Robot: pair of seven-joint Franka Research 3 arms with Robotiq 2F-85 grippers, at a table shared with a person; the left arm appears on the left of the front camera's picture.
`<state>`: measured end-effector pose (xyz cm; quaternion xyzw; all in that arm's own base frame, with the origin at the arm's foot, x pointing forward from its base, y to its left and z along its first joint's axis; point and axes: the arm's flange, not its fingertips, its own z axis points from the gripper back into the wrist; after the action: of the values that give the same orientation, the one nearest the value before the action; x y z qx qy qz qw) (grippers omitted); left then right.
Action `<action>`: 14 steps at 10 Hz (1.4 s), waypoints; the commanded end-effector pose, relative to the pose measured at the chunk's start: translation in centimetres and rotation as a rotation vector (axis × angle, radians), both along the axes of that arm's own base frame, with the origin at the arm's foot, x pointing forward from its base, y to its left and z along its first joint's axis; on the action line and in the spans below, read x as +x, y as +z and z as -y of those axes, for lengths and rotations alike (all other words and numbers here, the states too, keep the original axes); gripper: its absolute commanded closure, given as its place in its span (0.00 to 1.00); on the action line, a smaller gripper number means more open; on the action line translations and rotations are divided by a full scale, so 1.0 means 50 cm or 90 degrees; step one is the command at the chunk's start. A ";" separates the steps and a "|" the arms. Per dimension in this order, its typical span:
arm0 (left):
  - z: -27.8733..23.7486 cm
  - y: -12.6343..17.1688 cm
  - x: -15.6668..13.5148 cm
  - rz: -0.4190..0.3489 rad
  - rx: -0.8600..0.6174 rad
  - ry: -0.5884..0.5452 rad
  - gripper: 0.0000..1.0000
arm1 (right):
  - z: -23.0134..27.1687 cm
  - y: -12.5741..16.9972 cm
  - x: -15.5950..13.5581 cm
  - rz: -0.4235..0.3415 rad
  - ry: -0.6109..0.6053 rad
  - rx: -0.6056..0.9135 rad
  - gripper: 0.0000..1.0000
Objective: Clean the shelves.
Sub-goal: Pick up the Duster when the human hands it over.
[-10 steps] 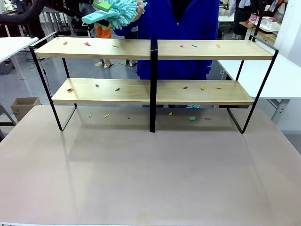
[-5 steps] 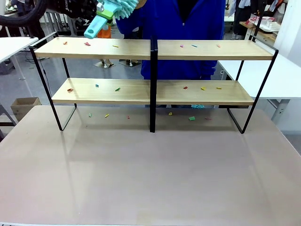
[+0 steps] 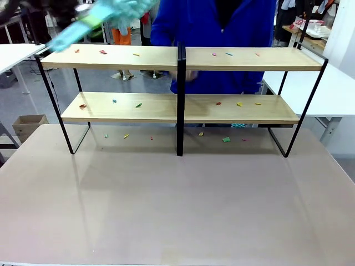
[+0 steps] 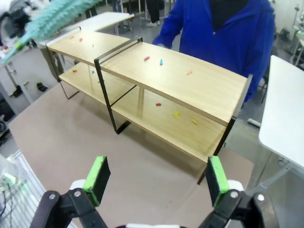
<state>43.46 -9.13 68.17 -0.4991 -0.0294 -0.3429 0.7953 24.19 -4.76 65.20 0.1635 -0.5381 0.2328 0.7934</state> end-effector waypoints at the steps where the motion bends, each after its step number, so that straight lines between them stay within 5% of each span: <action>1: -0.156 0.009 -0.127 0.062 0.092 -0.088 1.00 | -0.002 0.001 0.000 0.001 0.000 0.001 0.00; 4: -0.364 -0.005 -0.384 0.105 0.154 -0.163 1.00 | -0.002 0.001 0.000 0.001 0.000 0.001 0.00; 6: -0.463 -0.027 -0.500 0.144 0.186 -0.117 1.00 | -0.002 0.001 0.000 0.001 0.000 0.001 0.00; 9: -0.641 -0.080 -0.542 0.147 0.122 0.065 1.00 | -0.002 0.001 0.000 0.001 0.000 0.001 0.00; 10: -0.663 -0.106 -0.534 0.107 0.141 0.059 1.00 | -0.002 0.001 0.000 0.001 0.000 0.001 0.00; 11: -0.610 -0.085 -0.577 0.149 0.149 0.014 1.00 | -0.002 0.001 0.000 0.001 0.000 0.001 0.00; 14: -0.610 -0.085 -0.577 0.149 0.149 0.014 1.00 | -0.002 0.001 0.000 0.001 0.000 0.001 0.00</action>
<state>15.17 21.44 63.68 -0.3572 -0.0822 -0.3814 0.8486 24.16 -4.78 65.22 0.1634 -0.5384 0.2327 0.7932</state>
